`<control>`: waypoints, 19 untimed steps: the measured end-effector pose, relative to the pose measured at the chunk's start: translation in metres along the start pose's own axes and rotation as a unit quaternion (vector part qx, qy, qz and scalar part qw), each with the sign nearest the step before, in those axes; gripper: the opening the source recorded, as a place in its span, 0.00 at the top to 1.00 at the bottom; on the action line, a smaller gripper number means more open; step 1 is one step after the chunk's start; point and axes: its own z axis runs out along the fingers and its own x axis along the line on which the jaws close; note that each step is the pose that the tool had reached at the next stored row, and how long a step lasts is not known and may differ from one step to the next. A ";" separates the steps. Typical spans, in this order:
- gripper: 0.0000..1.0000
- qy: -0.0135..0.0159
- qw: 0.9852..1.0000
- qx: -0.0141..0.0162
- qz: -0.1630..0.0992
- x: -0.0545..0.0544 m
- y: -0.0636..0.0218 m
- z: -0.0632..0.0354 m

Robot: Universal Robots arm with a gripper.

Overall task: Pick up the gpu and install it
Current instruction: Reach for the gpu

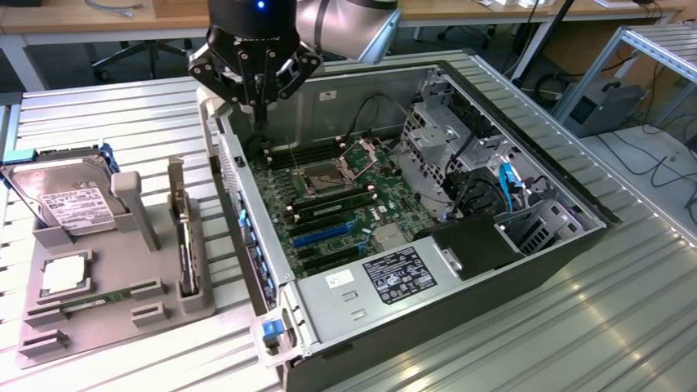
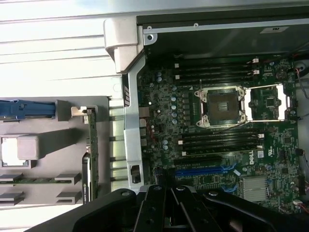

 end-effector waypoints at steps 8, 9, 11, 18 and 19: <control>0.89 0.000 1.000 0.000 0.000 0.003 -0.0002 -0.0001; 0.89 0.000 1.000 0.000 0.000 0.003 -0.0002 -0.0001; 0.89 0.000 1.000 0.000 0.000 0.004 -0.0003 -0.0001; 0.89 0.000 1.000 0.000 0.000 0.006 -0.0004 -0.0002; 0.89 0.000 1.000 0.000 0.000 0.006 -0.0005 -0.0001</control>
